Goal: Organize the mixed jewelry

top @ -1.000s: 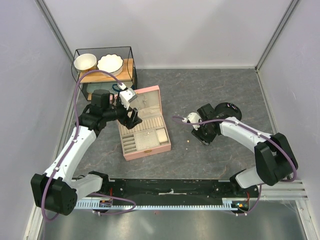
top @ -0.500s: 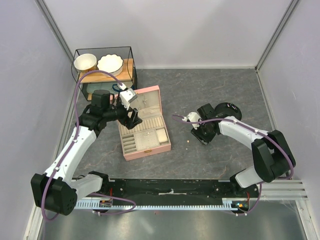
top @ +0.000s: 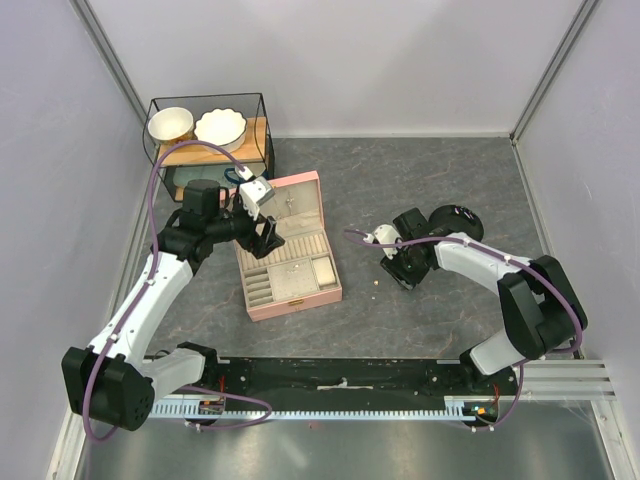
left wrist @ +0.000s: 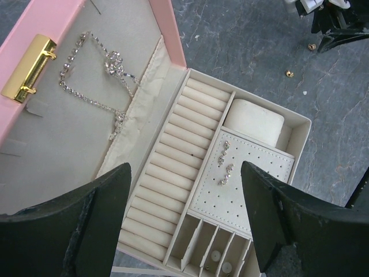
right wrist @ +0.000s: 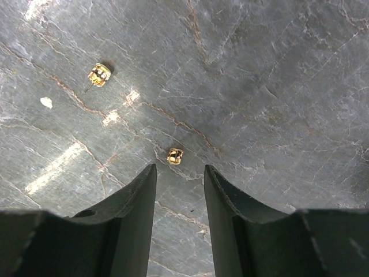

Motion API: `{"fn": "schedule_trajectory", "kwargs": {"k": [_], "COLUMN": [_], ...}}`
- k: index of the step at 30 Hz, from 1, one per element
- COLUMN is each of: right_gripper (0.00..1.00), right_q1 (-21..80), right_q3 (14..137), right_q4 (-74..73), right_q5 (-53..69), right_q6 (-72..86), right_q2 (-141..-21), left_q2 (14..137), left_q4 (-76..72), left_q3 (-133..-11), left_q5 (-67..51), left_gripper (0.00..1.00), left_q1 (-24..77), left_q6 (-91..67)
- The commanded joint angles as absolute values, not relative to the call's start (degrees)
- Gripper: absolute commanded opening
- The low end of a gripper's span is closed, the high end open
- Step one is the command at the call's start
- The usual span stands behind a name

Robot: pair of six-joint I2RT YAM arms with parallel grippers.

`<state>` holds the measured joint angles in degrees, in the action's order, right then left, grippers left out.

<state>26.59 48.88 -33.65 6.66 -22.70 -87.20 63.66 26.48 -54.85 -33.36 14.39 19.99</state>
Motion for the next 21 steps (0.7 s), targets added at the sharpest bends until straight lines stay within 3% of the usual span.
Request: {"fn": "schedule_trajectory", "kwargs": {"k": [1, 21], "right_gripper": [0.45, 0.44], "right_q1": [26.37, 26.37], "right_q3": [48.52, 47.72], "right_q4": [-31.82, -29.97], "right_q5": [6.95, 3.34], "right_q6": [-22.06, -21.71], "right_q2": [-87.71, -87.72], "left_q2": [63.46, 62.93], "left_q4": [24.52, 24.52], "left_q3": [-54.32, -54.05], "left_q5": [-34.63, -34.72], "left_gripper": [0.84, 0.84], "left_q1": [14.68, 14.68], "left_q6": [21.62, 21.71]}}
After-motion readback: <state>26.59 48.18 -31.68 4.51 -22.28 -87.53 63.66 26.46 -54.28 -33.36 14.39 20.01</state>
